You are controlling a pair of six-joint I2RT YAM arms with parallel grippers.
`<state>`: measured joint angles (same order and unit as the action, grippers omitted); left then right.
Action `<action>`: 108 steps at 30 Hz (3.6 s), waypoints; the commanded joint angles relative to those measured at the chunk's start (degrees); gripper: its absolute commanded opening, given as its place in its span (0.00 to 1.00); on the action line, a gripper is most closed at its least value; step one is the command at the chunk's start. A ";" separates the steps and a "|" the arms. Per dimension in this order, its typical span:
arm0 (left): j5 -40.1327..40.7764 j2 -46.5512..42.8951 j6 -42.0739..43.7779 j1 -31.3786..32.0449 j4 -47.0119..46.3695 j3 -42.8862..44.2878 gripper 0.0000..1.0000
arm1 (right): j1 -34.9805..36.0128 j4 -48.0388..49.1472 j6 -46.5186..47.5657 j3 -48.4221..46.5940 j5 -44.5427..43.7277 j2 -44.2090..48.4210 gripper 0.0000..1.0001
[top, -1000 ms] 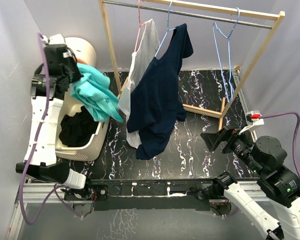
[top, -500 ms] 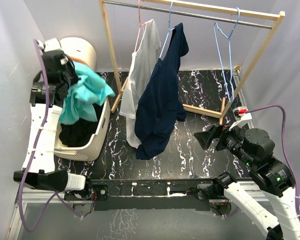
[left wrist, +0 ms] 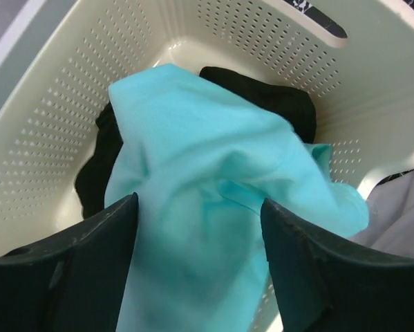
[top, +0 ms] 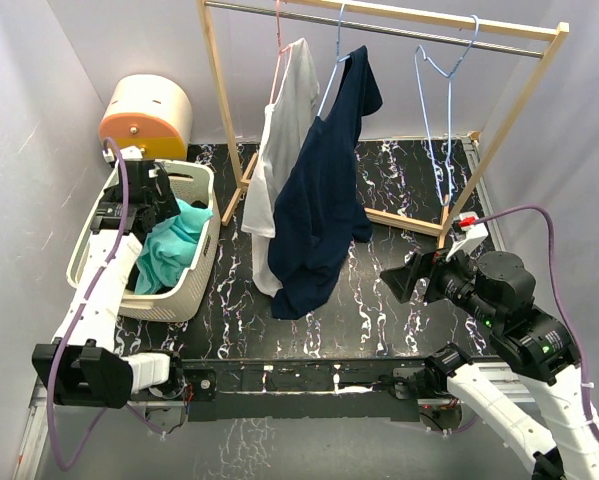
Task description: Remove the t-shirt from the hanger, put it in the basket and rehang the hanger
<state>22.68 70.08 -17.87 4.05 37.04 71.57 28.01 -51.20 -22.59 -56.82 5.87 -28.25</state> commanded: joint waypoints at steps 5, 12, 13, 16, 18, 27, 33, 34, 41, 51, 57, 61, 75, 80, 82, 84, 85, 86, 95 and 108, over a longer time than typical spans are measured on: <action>-3.43 1.73 -4.35 -1.68 -1.75 -0.41 0.95 | 0.01 1.69 1.45 -1.20 3.20 -2.00 0.99; -34.02 -14.92 -3.48 -1.62 -21.36 -14.65 0.70 | 0.00 3.13 2.83 -1.16 8.79 -3.43 0.94; -38.05 -17.58 -4.52 -1.60 -24.45 -17.65 0.63 | -0.05 3.62 2.97 -1.24 10.69 -3.91 0.92; -49.06 -22.69 -7.24 -1.46 -31.89 -24.24 0.31 | -0.06 5.46 3.70 -2.40 15.09 -6.37 0.72; -54.32 -23.87 -8.00 -1.41 -34.49 -26.84 0.00 | -0.06 6.12 4.34 -4.04 17.04 -9.05 0.51; -60.18 -25.51 -7.01 0.48 -38.22 -30.03 0.41 | -0.06 11.56 4.78 -18.30 19.19 -21.47 0.48; -61.22 -22.73 -8.50 0.81 -40.08 -32.77 0.53 | 0.03 17.09 4.25 -29.07 21.89 -32.11 0.63; -61.30 -22.32 -8.34 0.98 -40.19 -33.30 0.53 | 0.03 17.09 4.25 -31.61 21.10 -34.28 0.67; -63.58 -22.68 -9.89 1.31 -43.51 -35.27 0.52 | 0.03 15.58 3.13 -50.51 9.60 -48.75 0.72; -62.74 -23.68 -10.02 1.40 -42.59 -35.92 0.51 | 1.36 18.82 2.52 -63.45 -3.93 -61.73 0.71; -61.80 -23.55 -9.39 1.36 -41.53 -35.64 0.49 | 3.89 19.78 4.25 -64.59 -11.71 -65.40 0.66; -61.36 -24.07 -9.12 1.36 -40.96 -35.78 0.49 | 4.07 18.01 5.47 -62.53 -21.98 -63.43 0.56; -61.26 -24.05 -9.47 1.34 -40.74 -35.85 0.48 | 3.38 24.60 15.89 -52.80 -23.47 -56.59 0.51; -61.14 -24.38 -9.62 1.32 -40.60 -36.02 0.48 | 3.06 25.39 16.32 -55.04 -20.91 -60.26 0.52; -61.32 -24.46 -9.79 1.32 -40.72 -36.23 0.48 | 2.95 26.12 16.30 -55.40 -20.69 -61.32 0.52; -61.34 -24.44 -9.81 1.36 -40.73 -36.23 0.47 | 2.85 26.39 16.01 -56.11 -20.78 -62.11 0.40; -61.37 -24.39 -9.82 1.31 -40.80 -36.19 0.47 | 2.84 26.79 15.47 -56.15 -21.56 -62.18 0.21; -61.38 -24.38 -9.82 1.33 -40.81 -36.18 0.47 | 2.86 27.68 15.09 -55.72 -22.28 -61.94 0.10; -61.74 -24.47 -10.04 1.31 -41.10 -36.37 0.46 | 2.84 37.88 17.88 -51.32 -23.21 -56.32 0.08; -62.34 -24.18 -10.08 1.36 -41.44 -36.43 0.47 | 2.91 31.55 15.21 -51.15 -18.79 -47.18 0.08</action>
<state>-38.35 46.92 -27.97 5.13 -3.38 35.53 31.07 -21.85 -4.95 -104.64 -15.77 -79.92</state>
